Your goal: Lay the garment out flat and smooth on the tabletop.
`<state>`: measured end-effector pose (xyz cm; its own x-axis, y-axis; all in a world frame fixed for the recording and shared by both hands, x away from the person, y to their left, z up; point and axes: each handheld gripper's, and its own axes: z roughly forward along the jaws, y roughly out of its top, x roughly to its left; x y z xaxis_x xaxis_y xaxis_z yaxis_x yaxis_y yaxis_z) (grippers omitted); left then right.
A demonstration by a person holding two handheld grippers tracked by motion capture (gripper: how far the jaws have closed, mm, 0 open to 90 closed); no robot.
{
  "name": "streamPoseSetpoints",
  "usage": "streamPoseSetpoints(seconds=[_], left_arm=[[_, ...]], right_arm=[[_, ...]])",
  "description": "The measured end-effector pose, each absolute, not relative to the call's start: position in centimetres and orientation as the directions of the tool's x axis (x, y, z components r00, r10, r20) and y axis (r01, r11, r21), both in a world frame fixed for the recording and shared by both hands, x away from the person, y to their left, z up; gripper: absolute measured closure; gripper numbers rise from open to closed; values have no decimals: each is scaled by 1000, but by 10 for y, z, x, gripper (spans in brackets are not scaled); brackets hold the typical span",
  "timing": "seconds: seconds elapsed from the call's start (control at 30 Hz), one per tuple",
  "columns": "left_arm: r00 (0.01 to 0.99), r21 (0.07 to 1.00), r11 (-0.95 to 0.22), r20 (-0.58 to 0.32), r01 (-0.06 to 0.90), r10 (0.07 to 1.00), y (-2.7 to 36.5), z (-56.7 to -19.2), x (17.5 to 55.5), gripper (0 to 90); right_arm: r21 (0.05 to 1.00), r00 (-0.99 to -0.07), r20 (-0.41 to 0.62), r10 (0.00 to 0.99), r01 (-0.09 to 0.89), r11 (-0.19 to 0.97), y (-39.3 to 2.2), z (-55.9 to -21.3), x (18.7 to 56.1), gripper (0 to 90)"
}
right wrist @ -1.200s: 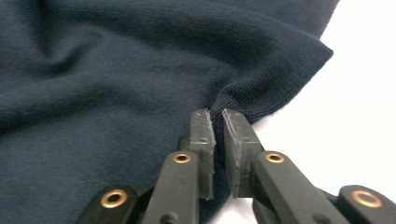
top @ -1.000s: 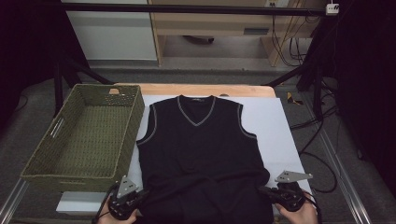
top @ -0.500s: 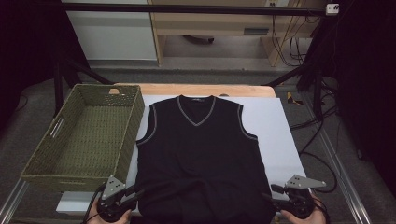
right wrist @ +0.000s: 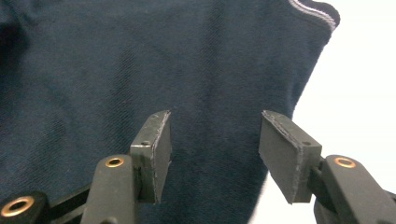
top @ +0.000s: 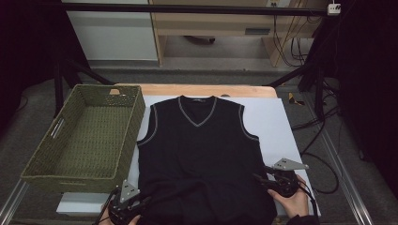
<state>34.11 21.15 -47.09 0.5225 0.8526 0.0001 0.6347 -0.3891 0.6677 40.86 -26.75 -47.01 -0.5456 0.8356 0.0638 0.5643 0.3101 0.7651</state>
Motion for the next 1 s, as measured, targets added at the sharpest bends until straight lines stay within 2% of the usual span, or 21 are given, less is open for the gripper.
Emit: streamPoseSetpoints(seconds=[0.13,0.23,0.37,0.4,0.43,0.47,0.5,0.63,0.8,0.9,1.0], left_arm=[[537,673,-383,-26,633,843,215,-470,343,850],[555,659,-369,-89,655,827,219,-468,338,871],[572,687,-366,-88,628,816,222,-464,336,866],[567,707,-350,-87,614,819,222,-463,338,844],[563,734,-330,-85,593,822,221,-459,342,753],[560,753,-320,-77,575,825,221,-457,344,604],[563,773,-310,-74,554,823,218,-455,347,530],[553,776,-302,-72,554,830,211,-454,361,459],[510,745,-295,-69,598,858,212,-463,381,472],[517,736,-325,-40,594,855,209,-465,385,542],[532,711,-357,-27,606,847,208,-469,386,657]], right_arm=[[756,-541,54,839,571,320,-266,-473,409,466],[752,-540,51,840,574,323,-269,-474,409,499],[774,-549,66,833,555,304,-272,-469,402,483],[784,-557,68,828,543,301,-271,-466,400,468],[791,-570,71,818,531,302,-268,-463,399,452],[804,-588,78,805,515,299,-263,-458,397,433],[809,-601,77,796,504,302,-259,-456,396,416],[828,-679,103,727,463,315,-228,-446,391,384],[843,-783,107,612,398,361,-178,-438,382,401],[841,-837,125,533,375,391,-145,-437,377,427],[826,-876,148,459,364,430,-110,-442,373,464]])
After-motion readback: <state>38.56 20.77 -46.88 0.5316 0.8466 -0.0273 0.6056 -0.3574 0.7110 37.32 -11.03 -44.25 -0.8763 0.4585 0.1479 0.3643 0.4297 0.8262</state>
